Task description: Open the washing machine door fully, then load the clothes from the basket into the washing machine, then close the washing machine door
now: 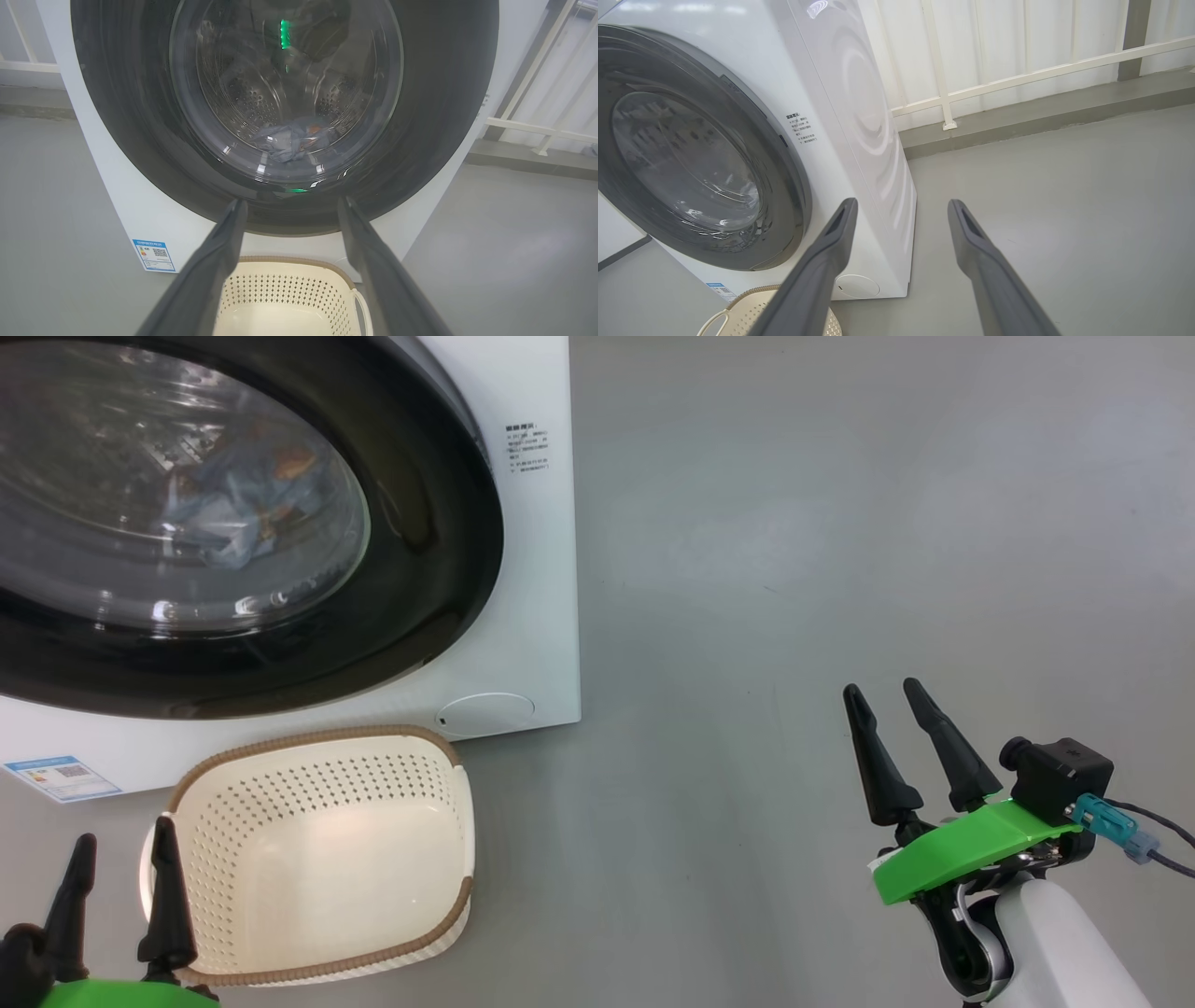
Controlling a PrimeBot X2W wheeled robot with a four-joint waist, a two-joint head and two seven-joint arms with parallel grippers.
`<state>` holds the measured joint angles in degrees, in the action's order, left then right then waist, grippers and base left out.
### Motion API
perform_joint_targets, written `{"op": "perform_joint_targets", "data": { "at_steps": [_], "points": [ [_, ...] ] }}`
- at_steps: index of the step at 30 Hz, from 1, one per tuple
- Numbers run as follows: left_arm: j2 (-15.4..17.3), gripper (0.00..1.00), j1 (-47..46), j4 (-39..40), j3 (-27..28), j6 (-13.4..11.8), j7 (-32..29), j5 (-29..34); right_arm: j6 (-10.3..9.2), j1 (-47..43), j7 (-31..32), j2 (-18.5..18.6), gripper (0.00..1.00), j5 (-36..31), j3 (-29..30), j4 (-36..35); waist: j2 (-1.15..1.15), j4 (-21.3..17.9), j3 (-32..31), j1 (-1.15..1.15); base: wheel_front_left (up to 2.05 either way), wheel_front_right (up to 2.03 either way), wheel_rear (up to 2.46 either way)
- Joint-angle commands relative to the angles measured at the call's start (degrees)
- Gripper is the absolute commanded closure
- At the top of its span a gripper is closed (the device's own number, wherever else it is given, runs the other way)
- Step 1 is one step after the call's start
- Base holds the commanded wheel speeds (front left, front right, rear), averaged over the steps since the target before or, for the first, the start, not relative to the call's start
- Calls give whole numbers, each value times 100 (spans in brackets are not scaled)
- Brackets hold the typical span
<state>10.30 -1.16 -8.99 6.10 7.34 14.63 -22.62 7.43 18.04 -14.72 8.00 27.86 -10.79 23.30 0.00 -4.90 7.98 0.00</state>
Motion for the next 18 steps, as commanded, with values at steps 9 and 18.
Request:
{"op": "perform_joint_targets", "data": {
  "at_steps": [9, 18],
  "points": [
    [-49, 100, 6, -92, -12, -2, -4, 7, 0, -12, 1, -30, 100, 3, -20, 70, 0, -3, -5, 0, 0, 0, 0],
    [-347, 100, 28, -384, -85, -2, -87, -242, 0, -299, 74, -125, 100, 241, -19, 327, 0, 11, -32, 7, 0, 0, 0]
  ]
}}
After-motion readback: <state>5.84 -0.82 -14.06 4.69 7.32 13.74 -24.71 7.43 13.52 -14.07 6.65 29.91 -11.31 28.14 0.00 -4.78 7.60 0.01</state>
